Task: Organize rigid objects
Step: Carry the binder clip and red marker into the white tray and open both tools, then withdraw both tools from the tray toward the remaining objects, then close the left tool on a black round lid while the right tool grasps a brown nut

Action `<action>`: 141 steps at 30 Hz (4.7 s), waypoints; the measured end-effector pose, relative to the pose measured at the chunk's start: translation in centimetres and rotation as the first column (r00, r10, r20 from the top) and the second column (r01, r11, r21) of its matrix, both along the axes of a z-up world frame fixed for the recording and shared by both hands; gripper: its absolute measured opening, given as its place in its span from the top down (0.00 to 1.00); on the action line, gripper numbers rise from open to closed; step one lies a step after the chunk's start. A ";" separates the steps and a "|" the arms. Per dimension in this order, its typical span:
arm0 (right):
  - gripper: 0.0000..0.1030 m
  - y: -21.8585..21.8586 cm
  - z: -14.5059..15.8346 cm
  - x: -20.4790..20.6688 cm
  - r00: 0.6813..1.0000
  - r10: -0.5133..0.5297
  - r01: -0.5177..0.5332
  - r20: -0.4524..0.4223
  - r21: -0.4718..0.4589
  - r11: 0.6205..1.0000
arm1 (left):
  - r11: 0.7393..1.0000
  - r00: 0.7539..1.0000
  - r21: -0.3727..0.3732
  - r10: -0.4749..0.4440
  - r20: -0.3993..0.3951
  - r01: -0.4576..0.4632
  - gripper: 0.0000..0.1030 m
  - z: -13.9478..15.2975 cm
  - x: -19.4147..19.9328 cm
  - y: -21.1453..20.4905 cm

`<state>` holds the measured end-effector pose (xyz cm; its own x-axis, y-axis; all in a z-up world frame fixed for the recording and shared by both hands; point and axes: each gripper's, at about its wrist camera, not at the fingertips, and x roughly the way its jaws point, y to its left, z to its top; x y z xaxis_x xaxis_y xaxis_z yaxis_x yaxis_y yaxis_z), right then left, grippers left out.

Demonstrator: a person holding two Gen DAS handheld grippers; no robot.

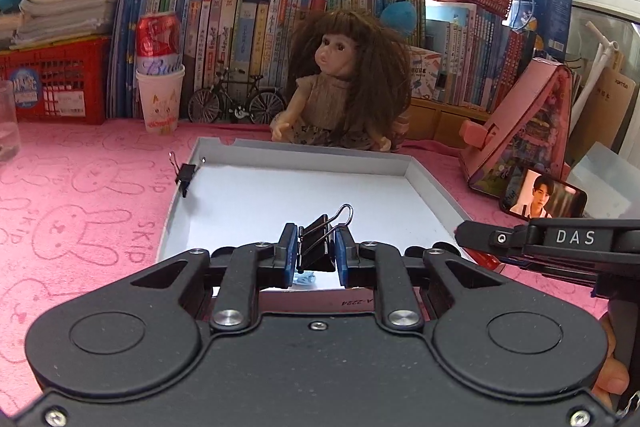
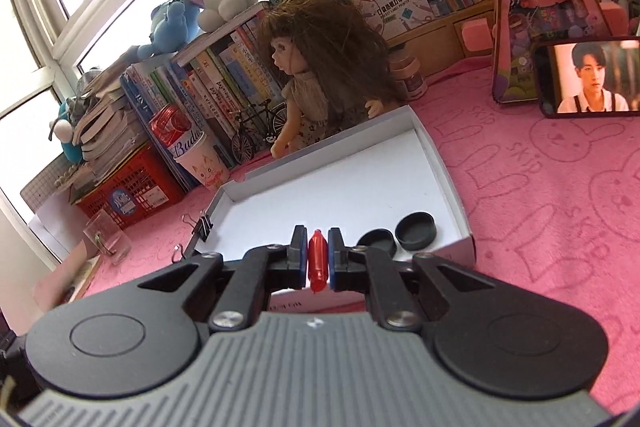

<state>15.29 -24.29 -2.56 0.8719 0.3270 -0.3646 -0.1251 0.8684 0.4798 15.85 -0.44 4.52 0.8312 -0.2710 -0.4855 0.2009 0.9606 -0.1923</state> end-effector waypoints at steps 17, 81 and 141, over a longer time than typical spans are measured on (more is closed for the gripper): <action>0.87 0.9 -2.4 5.9 0.994 0.001 0.007 -0.111 0.069 0.998 | 0.997 0.995 -0.060 -0.057 -0.080 0.053 0.82 -3.1 4.5 -2.3; 0.60 2.6 -0.9 1.9 0.998 0.032 -0.040 -0.052 -0.162 0.986 | 0.996 0.997 0.084 0.001 -0.082 0.006 0.46 -2.2 1.5 -1.7; 0.34 4.0 -5.1 -10.0 0.990 0.130 -0.097 0.052 -0.408 0.908 | 0.989 0.998 0.138 -0.044 -0.051 0.050 0.40 -3.7 -13.3 1.9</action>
